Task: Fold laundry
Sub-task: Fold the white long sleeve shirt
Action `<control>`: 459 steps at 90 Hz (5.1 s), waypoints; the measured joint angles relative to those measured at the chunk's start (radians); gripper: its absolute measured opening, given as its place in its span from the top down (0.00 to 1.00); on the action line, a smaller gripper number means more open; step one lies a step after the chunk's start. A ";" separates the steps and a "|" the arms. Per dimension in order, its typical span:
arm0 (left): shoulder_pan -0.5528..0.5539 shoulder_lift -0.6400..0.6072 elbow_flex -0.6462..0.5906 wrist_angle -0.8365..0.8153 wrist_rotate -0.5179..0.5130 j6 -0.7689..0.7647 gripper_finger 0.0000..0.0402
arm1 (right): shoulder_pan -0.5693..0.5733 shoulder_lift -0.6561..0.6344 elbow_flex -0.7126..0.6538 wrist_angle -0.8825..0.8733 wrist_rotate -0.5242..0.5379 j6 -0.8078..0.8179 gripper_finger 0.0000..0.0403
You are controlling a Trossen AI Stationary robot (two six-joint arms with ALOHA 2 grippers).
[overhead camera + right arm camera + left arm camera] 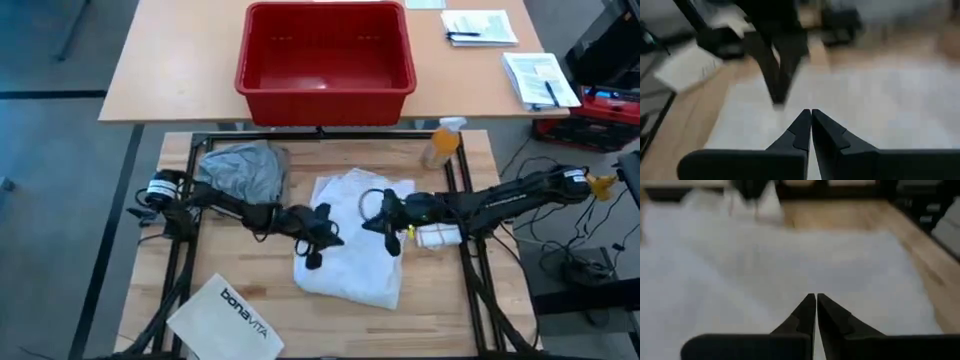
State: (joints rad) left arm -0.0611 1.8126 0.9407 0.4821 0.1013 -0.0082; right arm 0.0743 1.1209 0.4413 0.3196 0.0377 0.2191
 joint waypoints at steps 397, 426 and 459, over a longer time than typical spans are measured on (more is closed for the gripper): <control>0.133 -0.137 0.042 -0.283 -0.067 0.197 1.00 | 0.212 -0.330 -0.064 -0.671 0.173 -0.194 1.00; 0.065 -0.293 0.043 -0.749 -0.055 0.396 0.76 | 0.314 -0.161 0.119 -0.848 0.185 -0.404 0.71; 0.058 -0.254 0.043 -0.829 -0.121 0.478 0.03 | 0.334 0.071 0.130 -0.895 0.240 -0.636 0.19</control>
State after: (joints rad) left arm -0.0029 1.5585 0.9836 -0.3466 -0.0193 0.4698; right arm 0.4078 1.1918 0.5713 -0.5756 0.2773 -0.4172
